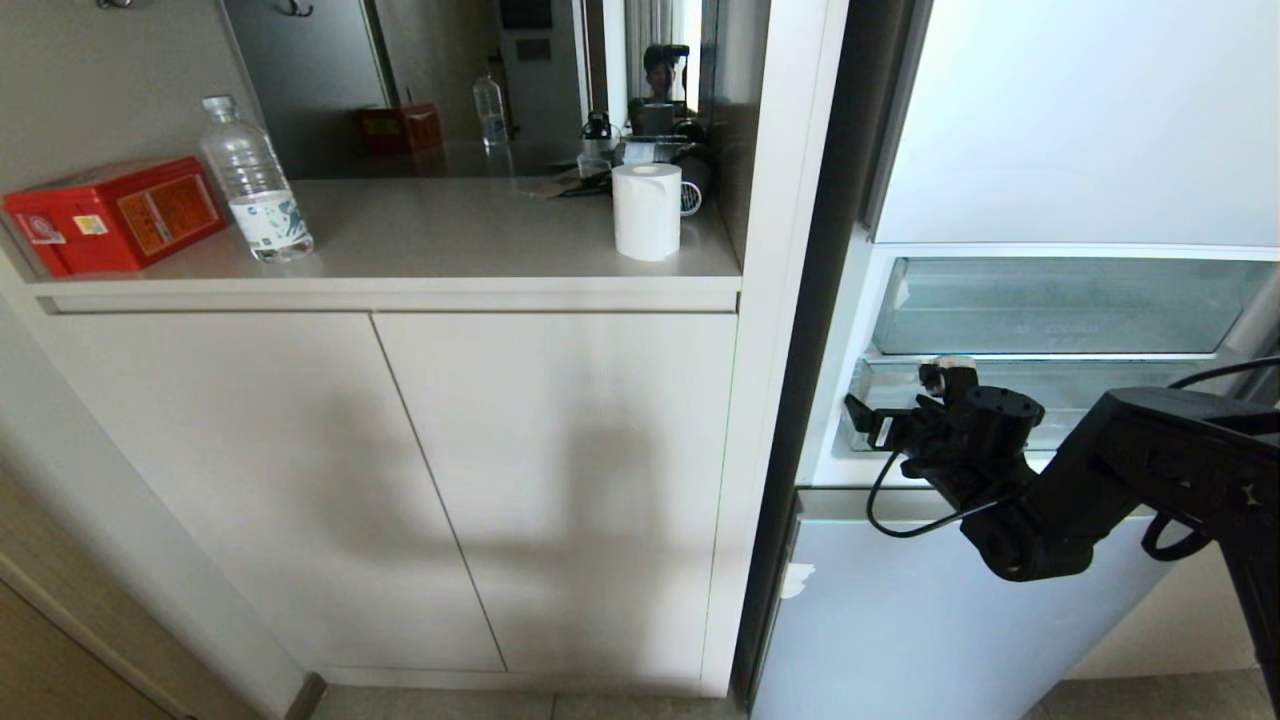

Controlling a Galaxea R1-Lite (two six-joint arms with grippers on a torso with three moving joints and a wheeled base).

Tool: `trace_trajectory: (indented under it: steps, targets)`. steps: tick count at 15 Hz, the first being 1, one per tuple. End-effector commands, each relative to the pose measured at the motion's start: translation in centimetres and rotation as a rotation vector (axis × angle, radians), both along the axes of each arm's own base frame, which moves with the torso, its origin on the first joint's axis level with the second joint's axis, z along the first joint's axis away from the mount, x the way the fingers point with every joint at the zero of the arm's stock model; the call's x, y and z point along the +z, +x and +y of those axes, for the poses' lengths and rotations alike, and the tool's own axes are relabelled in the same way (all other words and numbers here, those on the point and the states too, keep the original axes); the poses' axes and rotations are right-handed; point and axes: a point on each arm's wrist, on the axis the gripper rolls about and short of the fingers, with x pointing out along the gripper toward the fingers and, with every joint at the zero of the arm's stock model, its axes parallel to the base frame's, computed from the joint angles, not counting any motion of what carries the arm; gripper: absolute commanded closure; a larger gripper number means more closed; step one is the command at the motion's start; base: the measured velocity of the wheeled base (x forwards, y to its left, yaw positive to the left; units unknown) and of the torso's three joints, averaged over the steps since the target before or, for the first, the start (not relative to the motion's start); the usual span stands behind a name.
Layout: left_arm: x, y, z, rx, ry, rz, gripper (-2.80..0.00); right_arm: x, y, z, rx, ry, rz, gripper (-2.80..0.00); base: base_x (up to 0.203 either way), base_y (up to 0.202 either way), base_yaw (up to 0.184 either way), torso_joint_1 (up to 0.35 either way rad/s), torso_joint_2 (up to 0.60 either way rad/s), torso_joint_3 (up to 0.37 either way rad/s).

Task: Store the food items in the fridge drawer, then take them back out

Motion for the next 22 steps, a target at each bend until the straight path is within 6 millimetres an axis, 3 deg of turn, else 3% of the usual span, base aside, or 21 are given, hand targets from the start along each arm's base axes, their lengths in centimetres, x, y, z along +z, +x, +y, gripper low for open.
trace_trajectory:
  steps: [1,6,7,13,22]
  targets:
    - [0.0,0.0,0.0,0.000,0.001,0.002,0.00,0.0,0.1,0.1,0.002,0.000,-0.010,-2.80,0.000,0.000,0.000,0.000,0.00,0.000]
    - [0.0,0.0,0.0,0.000,-0.001,0.002,0.00,0.1,0.1,0.1,0.005,-0.006,-0.013,-2.80,0.000,0.000,0.000,0.000,0.00,0.000]
    - [0.0,0.0,0.0,0.000,0.000,0.002,0.00,0.1,0.1,0.1,0.007,-0.006,-0.015,0.00,0.000,0.000,0.000,0.000,0.00,0.000]
    - [0.0,0.0,0.0,0.000,0.000,0.002,0.00,-0.1,-0.1,2.6,0.056,-0.004,-0.012,0.00,0.000,0.000,0.000,0.000,0.00,0.000]
    - [0.0,0.0,0.0,0.000,0.001,0.002,0.00,-0.1,-0.3,2.8,0.035,0.003,-0.011,0.00,0.000,0.000,0.000,0.000,0.00,0.000]
